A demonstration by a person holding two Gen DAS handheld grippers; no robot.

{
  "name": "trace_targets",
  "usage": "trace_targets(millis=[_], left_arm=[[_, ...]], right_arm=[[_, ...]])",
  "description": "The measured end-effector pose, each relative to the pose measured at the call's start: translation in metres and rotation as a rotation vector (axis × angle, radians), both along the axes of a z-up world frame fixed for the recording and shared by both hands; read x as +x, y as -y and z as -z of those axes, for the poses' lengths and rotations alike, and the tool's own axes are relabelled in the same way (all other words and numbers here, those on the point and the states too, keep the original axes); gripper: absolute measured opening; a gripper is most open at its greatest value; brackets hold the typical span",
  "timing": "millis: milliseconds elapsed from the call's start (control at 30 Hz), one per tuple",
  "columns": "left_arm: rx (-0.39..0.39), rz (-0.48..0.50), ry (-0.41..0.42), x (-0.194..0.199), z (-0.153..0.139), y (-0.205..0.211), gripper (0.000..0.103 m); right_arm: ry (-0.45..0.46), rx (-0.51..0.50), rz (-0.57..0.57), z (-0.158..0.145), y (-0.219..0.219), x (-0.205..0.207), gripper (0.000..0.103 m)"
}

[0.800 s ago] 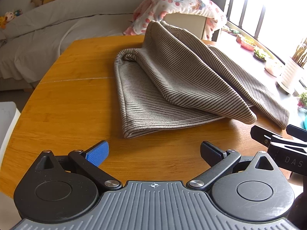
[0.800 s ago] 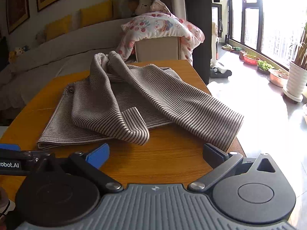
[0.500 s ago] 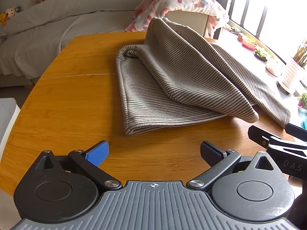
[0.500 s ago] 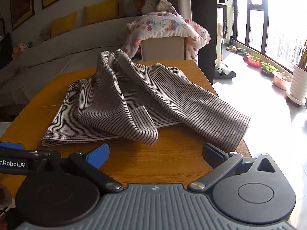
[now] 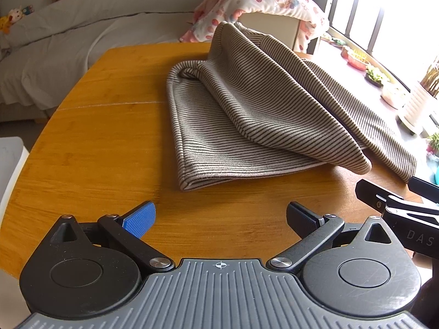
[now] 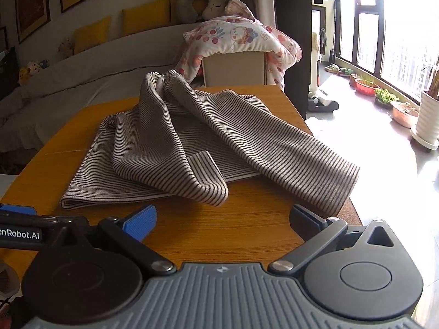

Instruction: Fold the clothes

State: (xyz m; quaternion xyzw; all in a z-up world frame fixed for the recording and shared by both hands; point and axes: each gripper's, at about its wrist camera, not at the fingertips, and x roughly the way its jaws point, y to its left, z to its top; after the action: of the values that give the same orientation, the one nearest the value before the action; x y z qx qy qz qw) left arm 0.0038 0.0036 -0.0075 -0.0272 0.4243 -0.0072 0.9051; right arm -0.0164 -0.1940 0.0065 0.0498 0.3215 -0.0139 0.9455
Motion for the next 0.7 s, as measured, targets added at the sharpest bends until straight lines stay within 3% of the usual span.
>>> trace_targets(millis=[700], left_arm=[[-0.016,-0.01,-0.022,-0.0029,0.0045,-0.0004,0.103]], right_arm=[[-0.026,-0.01,-0.031,0.0036,-0.0086,0.002,0.103]])
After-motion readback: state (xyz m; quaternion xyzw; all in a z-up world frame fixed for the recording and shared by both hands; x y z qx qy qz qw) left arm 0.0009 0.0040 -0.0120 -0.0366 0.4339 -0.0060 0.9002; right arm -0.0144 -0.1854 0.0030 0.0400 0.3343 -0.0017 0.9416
